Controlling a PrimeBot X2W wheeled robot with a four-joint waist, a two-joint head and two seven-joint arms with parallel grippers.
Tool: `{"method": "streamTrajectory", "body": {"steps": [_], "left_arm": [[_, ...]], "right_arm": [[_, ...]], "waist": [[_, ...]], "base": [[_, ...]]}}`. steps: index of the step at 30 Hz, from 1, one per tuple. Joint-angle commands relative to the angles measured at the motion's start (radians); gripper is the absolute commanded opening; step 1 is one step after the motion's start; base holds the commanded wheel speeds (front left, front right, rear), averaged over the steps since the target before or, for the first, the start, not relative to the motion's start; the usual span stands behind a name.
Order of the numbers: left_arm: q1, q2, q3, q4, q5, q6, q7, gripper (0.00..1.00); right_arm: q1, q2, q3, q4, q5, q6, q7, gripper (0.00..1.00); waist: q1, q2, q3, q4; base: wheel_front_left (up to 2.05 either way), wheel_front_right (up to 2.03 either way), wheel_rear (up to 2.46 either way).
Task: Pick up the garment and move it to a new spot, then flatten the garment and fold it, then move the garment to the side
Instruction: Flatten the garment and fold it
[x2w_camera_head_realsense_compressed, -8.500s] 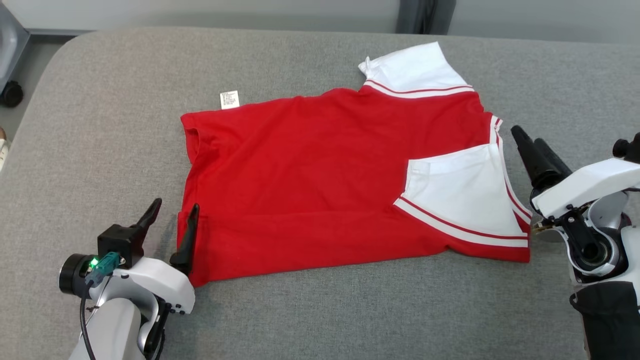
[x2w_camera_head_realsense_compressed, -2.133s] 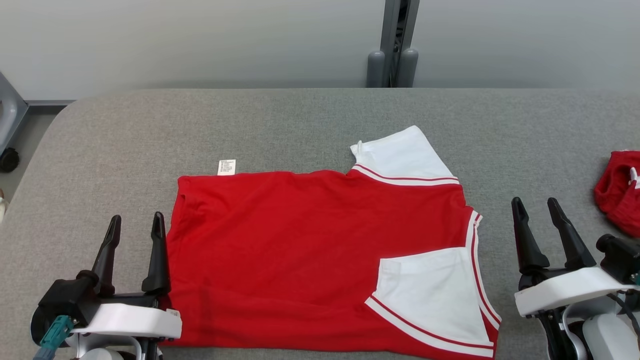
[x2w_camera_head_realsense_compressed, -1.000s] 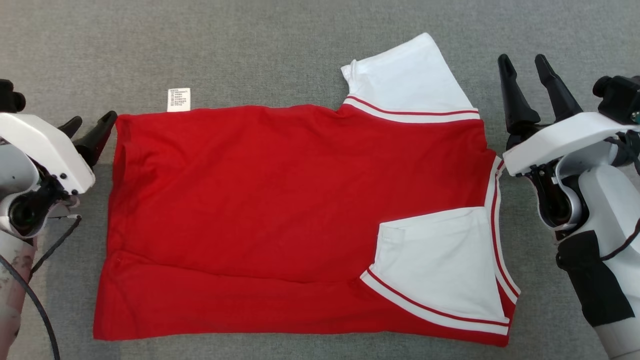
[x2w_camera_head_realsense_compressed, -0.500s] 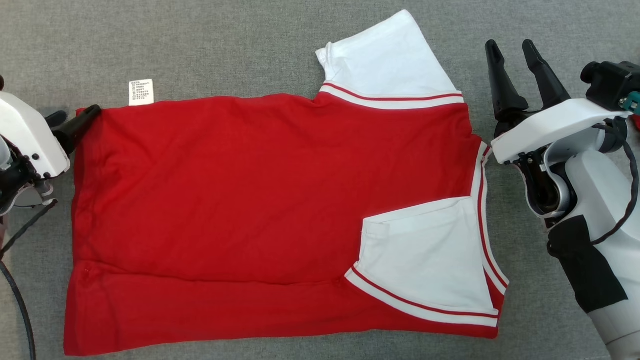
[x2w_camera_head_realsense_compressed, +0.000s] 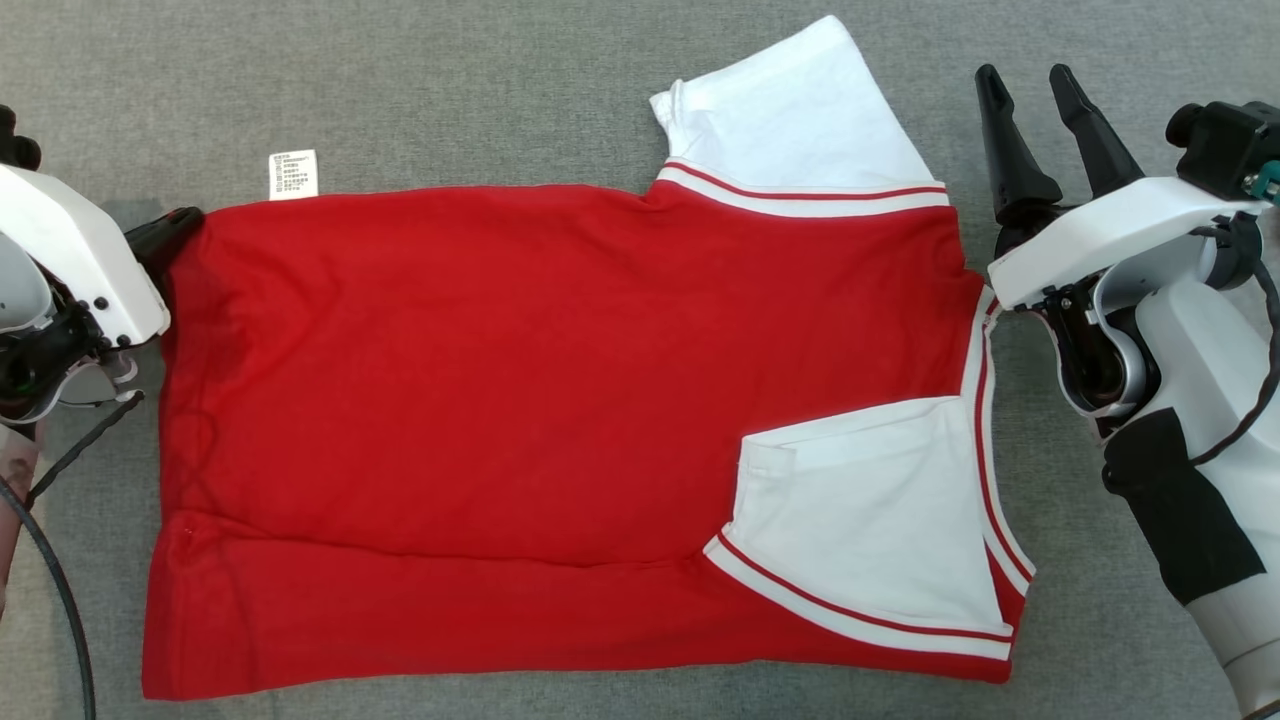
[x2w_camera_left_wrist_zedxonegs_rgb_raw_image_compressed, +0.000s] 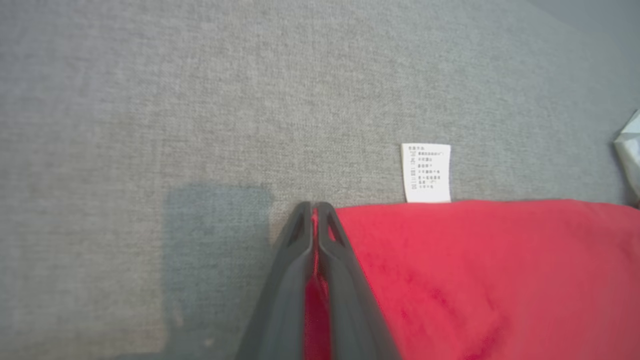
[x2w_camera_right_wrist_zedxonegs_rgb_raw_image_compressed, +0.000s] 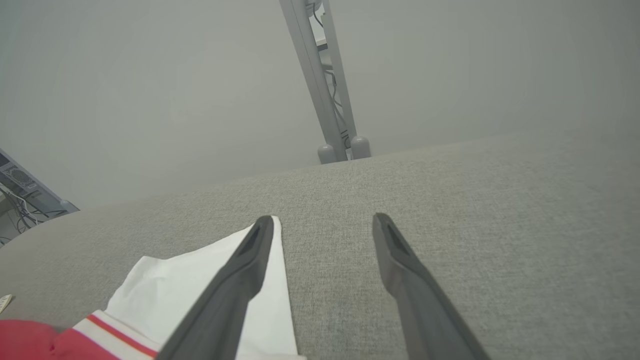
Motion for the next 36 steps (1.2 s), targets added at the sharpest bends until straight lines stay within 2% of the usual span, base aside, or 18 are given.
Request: {"method": "streamTrajectory", "body": {"steps": [1,11,23,36], "left_arm": [[0.023,-0.004,-0.011,0.001,-0.008,0.0,-0.002,0.0],[-0.018,-0.013,-0.06,-0.047,-0.029,0.0,-0.053,0.0],[-0.056,-0.035,-0.148,-0.058,-0.056,0.0,-0.102,0.0],[-0.095,-0.043,-0.217,-0.037,-0.091,0.0,-0.148,0.0]], "right_arm": [[-0.013,-0.007,0.004,0.007,0.009,0.0,0.0,1.0],[-0.112,-0.041,0.055,0.098,0.065,0.0,0.064,1.0],[-0.3,-0.062,0.214,0.249,0.103,0.0,0.223,1.0],[-0.393,-0.045,0.312,0.356,0.148,0.0,0.278,0.99]], "waist": [[0.0,0.0,0.0,0.004],[0.0,0.0,0.02,0.063],[0.0,0.0,0.065,0.15],[0.0,0.0,0.076,0.161]], "base": [[0.0,0.0,0.0],[0.0,0.0,0.0],[0.0,0.0,0.0],[0.0,0.0,0.0]]}}
